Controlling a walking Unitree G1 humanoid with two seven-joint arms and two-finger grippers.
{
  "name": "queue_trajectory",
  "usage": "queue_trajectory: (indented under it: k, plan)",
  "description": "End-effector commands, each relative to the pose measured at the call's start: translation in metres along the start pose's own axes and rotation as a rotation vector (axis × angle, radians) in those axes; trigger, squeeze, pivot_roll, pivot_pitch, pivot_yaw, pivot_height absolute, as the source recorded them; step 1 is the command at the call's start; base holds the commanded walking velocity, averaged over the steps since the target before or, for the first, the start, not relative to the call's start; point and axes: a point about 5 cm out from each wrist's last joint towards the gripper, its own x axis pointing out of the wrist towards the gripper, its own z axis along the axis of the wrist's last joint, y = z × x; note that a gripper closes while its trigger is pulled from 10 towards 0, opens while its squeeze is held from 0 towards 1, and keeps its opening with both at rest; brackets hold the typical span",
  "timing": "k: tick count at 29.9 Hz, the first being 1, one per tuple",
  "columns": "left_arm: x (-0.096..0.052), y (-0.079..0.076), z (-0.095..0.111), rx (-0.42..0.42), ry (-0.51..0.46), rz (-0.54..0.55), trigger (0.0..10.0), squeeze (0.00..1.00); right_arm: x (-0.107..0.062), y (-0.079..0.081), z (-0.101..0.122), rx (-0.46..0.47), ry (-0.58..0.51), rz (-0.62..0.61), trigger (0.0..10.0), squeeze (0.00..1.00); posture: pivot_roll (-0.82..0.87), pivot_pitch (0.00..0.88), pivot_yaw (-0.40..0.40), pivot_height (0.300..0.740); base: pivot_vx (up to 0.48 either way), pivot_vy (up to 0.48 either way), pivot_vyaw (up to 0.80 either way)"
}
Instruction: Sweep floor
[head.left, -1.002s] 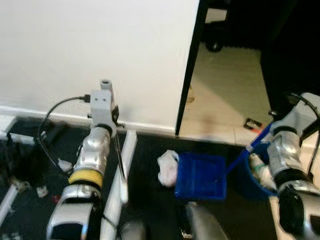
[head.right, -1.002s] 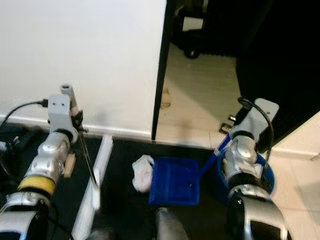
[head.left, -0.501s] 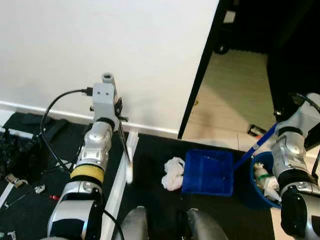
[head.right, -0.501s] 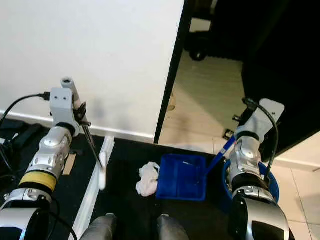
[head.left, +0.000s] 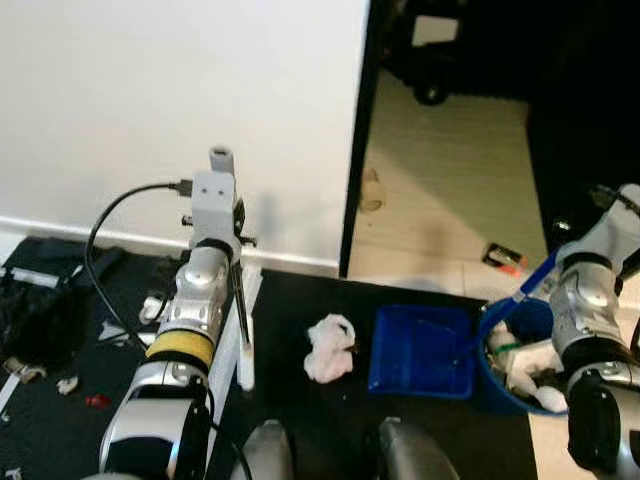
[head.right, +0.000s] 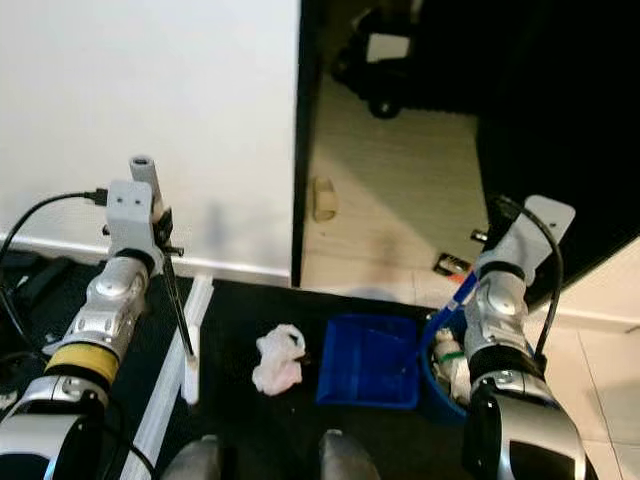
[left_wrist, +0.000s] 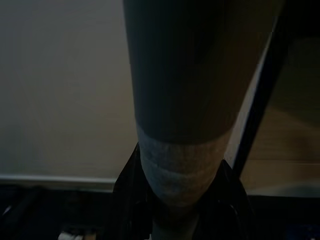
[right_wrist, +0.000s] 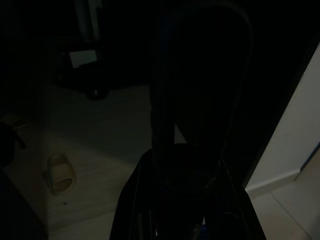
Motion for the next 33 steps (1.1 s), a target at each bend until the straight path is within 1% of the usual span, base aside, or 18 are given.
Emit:
queue_trajectory:
  k: [1,4,5,7,10,12,13,14,16,18,19,22,25,26,27,29,33]
  plan:
    - [0.002,0.01,0.008,0.044,-0.04,0.018,10.0,0.0,0.002,0.009,0.005,-0.004,-0.018,0.025,10.0,0.0,0.05,0.036,-0.045,0.74,0.0,0.0,0.0]
    - [0.003,0.012,0.011,0.064,-0.058,0.013,10.0,0.0,0.001,0.013,0.002,-0.008,-0.007,0.035,10.0,0.0,0.06,0.047,-0.046,0.74,0.0,0.0,0.0]
    - [0.004,0.014,0.013,0.069,-0.067,0.01,10.0,0.0,0.001,0.016,0.001,-0.017,-0.002,0.044,10.0,0.0,0.07,0.071,-0.042,0.74,0.0,0.0,0.0]
    - [0.005,0.015,0.014,0.071,-0.073,0.011,10.0,0.0,0.001,0.017,0.001,-0.02,0.0,0.047,10.0,0.0,0.07,0.071,-0.042,0.74,0.0,0.0,0.0]
    - [0.006,0.018,0.018,0.085,-0.092,0.011,10.0,0.0,0.002,0.02,0.003,-0.029,-0.004,0.055,10.0,0.0,0.08,0.105,-0.039,0.74,0.0,0.0,0.0]
    - [0.006,0.018,0.018,0.085,-0.092,0.011,10.0,0.0,0.002,0.02,0.003,-0.029,-0.004,0.055,10.0,0.0,0.08,0.105,-0.039,0.74,0.0,0.0,0.0]
    - [0.009,0.022,0.025,0.098,-0.129,0.002,10.0,0.0,0.003,0.023,0.006,-0.044,-0.017,0.068,10.0,0.0,0.08,0.17,-0.035,0.74,0.0,0.0,0.0]
    - [0.009,0.022,0.025,0.098,-0.129,0.002,10.0,0.0,0.003,0.023,0.006,-0.044,-0.017,0.068,10.0,0.0,0.08,0.17,-0.035,0.74,0.0,0.0,0.0]
    - [0.011,0.025,0.034,0.1,-0.17,-0.007,10.0,0.0,0.006,0.026,0.011,-0.06,-0.034,0.078,10.0,0.0,0.09,0.207,-0.036,0.74,0.0,0.0,0.0]
    - [0.012,0.025,0.037,0.1,-0.186,-0.01,10.0,0.0,0.007,0.027,0.013,-0.068,-0.041,0.08,10.0,0.0,0.09,0.217,-0.036,0.74,0.0,0.0,0.0]
    - [0.013,0.025,0.042,0.096,-0.205,-0.017,10.0,0.0,0.009,0.027,0.017,-0.07,-0.051,0.079,10.0,0.0,0.09,0.246,-0.036,0.74,0.0,0.0,0.0]
    - [0.017,0.021,0.053,0.089,-0.245,-0.056,10.0,0.0,0.016,0.028,0.03,-0.069,-0.081,0.08,10.0,0.0,0.08,0.276,-0.034,0.74,0.0,0.0,0.0]
    - [0.018,0.02,0.057,0.09,-0.256,-0.069,10.0,0.0,0.02,0.028,0.036,-0.067,-0.098,0.081,10.0,0.0,0.08,0.281,-0.034,0.74,0.0,0.0,0.0]
    - [0.019,0.019,0.06,0.091,-0.265,-0.079,10.0,0.0,0.022,0.027,0.042,-0.065,-0.113,0.08,10.0,0.0,0.08,0.281,-0.034,0.74,0.0,0.0,0.0]
    - [0.02,0.018,0.066,0.086,-0.291,-0.098,10.0,0.0,0.027,0.027,0.054,-0.056,-0.145,0.085,10.0,0.0,0.08,0.304,-0.032,0.74,0.0,0.0,0.0]
    - [0.021,0.016,0.069,0.075,-0.305,-0.111,10.0,0.0,0.028,0.029,0.057,-0.055,-0.157,0.095,10.0,0.0,0.08,0.306,-0.031,0.74,0.0,0.0,0.0]
    - [0.022,0.009,0.07,0.08,-0.319,-0.141,10.0,0.0,0.023,0.036,0.053,-0.064,-0.189,0.108,10.0,0.0,0.09,0.341,-0.026,0.74,0.0,0.0,0.0]
